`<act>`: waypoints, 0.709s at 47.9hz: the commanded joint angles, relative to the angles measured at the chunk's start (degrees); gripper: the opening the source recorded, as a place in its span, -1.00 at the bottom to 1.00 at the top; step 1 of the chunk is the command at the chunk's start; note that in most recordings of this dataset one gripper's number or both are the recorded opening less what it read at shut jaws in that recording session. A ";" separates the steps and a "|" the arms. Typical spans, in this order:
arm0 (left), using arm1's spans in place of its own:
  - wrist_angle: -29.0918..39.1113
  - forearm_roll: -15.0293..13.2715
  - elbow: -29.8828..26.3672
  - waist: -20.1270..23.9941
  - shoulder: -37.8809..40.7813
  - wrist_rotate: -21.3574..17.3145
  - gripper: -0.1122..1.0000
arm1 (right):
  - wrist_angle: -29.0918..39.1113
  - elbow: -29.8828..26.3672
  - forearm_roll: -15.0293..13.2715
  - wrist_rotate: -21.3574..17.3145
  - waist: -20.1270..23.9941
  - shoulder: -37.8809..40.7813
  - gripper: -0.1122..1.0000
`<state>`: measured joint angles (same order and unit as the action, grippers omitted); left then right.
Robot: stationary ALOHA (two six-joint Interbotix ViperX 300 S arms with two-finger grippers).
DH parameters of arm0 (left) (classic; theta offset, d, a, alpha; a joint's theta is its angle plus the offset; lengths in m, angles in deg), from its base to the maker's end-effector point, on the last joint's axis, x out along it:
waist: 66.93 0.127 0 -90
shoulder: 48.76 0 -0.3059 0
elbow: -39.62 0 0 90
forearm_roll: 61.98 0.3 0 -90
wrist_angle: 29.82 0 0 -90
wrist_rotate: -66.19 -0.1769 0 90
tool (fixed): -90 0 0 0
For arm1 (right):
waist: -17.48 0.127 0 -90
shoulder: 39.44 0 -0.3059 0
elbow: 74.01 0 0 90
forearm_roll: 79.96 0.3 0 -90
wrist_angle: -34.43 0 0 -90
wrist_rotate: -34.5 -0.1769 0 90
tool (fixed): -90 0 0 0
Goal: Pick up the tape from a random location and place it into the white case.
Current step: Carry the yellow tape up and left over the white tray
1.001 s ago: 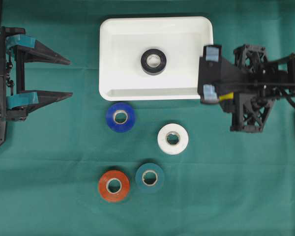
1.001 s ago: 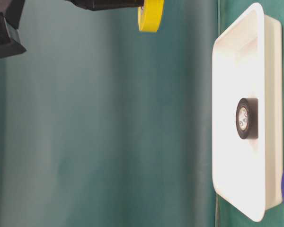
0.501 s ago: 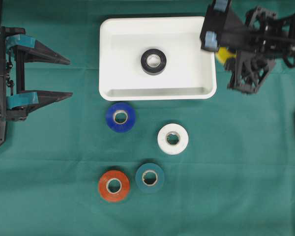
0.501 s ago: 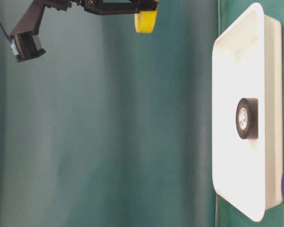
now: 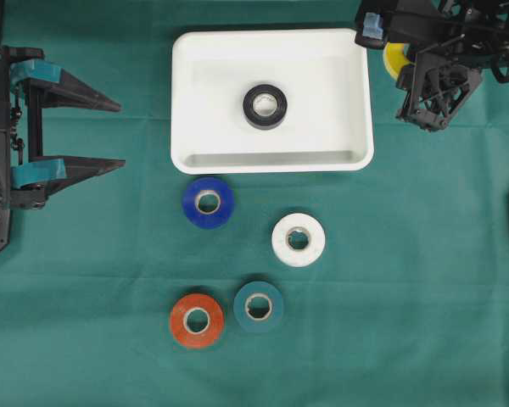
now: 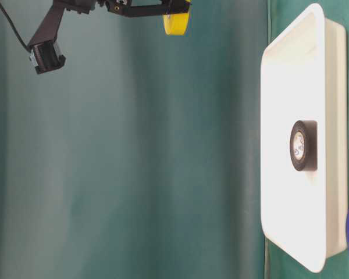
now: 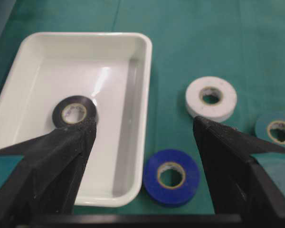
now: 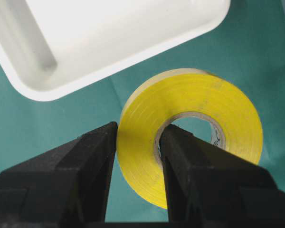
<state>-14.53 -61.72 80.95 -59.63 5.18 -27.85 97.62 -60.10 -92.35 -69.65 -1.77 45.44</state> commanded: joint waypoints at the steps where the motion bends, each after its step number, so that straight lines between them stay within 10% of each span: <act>1: -0.26 -0.09 -1.14 -0.09 0.09 0.00 0.67 | -0.88 -0.97 0.09 -0.18 0.09 -0.53 -0.23; 34: -0.26 -0.09 -1.14 0.00 0.18 0.00 0.68 | -3.25 -14.50 0.97 2.64 2.20 12.04 -0.23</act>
<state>-14.53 -61.63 80.95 -59.63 5.18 -27.85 94.90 -71.26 -91.47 -67.19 -0.01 57.31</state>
